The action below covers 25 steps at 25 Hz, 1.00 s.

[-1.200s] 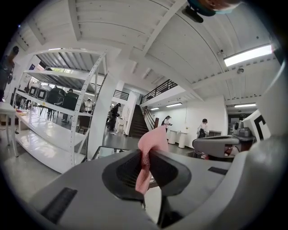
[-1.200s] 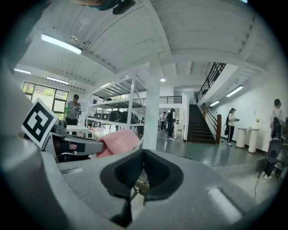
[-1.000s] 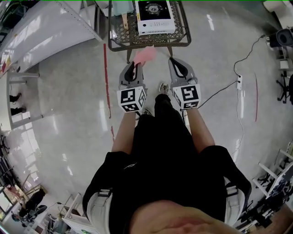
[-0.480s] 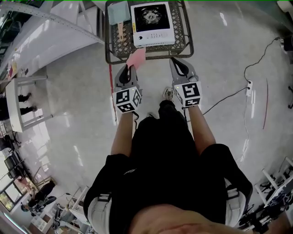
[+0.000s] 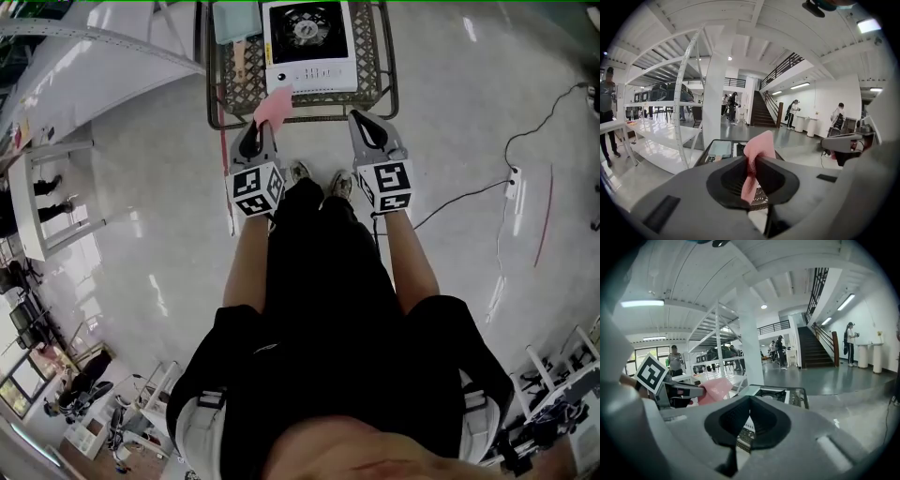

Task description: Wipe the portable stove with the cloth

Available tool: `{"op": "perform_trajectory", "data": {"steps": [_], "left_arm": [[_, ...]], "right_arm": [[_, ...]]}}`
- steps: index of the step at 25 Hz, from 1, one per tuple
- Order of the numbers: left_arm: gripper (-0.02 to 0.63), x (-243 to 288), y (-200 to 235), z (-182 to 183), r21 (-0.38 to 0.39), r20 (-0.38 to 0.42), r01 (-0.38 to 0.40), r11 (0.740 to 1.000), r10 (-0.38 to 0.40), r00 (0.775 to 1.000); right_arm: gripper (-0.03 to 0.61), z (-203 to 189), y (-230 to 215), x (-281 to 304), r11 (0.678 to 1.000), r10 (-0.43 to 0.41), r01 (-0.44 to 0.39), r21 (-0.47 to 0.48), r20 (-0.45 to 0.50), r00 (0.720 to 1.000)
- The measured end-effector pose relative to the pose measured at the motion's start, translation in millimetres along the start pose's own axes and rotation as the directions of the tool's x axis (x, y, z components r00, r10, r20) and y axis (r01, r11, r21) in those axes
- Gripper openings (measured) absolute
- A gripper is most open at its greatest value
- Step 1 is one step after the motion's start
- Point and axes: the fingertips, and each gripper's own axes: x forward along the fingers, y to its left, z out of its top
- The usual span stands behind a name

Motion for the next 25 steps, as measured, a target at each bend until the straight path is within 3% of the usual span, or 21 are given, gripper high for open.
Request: {"op": "perform_trajectory", "data": {"steps": [12, 19, 25], "left_arm": [[0.048, 80, 69, -66, -0.056, -0.113, -0.118, 0.992, 0.111, 0.987], [0.047, 134, 81, -118, -0.058, -0.197, -0.105, 0.993, 0.092, 0.976], [0.048, 156, 84, -141, -0.084, -0.247, -0.102, 0.991, 0.078, 0.966]], "right_arm": [[0.003, -25, 3, 50, 1.0, 0.016, -0.018, -0.01, -0.119, 0.993], [0.003, -57, -9, 57, 1.0, -0.005, 0.003, -0.007, -0.221, 0.975], [0.003, -76, -16, 61, 0.999, -0.033, 0.039, 0.019, -0.271, 0.962]]}}
